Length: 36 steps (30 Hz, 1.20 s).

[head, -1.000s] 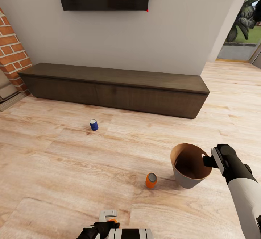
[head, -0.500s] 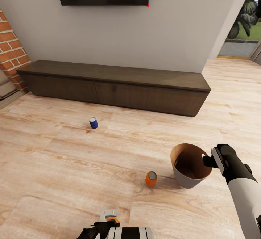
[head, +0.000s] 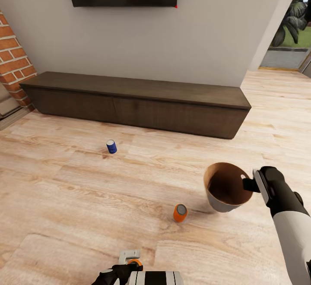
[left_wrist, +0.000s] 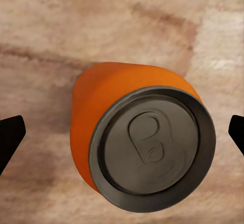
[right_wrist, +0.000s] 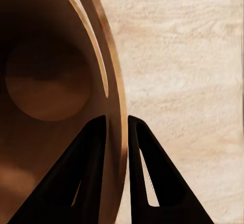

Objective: Put the three can of soda from the living room inside the tash can in the kitchen.

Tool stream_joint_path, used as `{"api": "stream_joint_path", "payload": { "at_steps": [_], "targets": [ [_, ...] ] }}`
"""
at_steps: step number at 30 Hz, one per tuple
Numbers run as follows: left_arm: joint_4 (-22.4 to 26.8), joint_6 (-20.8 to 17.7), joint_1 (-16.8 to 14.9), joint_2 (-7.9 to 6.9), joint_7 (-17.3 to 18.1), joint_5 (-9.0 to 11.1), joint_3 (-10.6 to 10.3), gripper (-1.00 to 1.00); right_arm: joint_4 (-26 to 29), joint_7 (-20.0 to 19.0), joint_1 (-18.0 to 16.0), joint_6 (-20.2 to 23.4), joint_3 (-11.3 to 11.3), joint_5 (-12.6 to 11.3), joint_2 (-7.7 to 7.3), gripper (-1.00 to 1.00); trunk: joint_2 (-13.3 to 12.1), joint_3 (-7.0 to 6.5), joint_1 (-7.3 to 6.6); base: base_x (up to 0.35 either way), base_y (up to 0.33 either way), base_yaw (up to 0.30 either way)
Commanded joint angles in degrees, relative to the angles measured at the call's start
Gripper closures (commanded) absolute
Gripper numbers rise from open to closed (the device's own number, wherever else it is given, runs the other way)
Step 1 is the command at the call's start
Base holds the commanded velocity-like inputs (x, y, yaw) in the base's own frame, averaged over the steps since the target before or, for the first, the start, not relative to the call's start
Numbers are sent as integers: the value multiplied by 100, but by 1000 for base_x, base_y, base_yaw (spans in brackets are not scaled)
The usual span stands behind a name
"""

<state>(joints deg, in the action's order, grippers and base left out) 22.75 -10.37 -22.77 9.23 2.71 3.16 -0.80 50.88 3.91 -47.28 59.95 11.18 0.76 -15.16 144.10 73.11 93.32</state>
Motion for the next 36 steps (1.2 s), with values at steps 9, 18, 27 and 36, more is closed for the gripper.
{"api": "stream_joint_path", "payload": {
  "at_steps": [9,18,27,36],
  "targets": [
    [1,-1,0,0,1,0,0,-100,463,-13,58,5,13,-60,-2,100,0,1,0,0,0,0],
    [1,-1,0,0,1,0,0,-100,994,-21,223,5,16,-90,3,100,0,1,0,0,0,0],
    [1,-1,1,0,15,0,0,-100,1108,-21,301,5,0,-93,5,100,6,112,13,0,0,0],
    [1,6,3,0,26,0,0,-100,1132,-21,306,5,-2,-93,12,100,6,112,13,0,0,0]
  ]
}}
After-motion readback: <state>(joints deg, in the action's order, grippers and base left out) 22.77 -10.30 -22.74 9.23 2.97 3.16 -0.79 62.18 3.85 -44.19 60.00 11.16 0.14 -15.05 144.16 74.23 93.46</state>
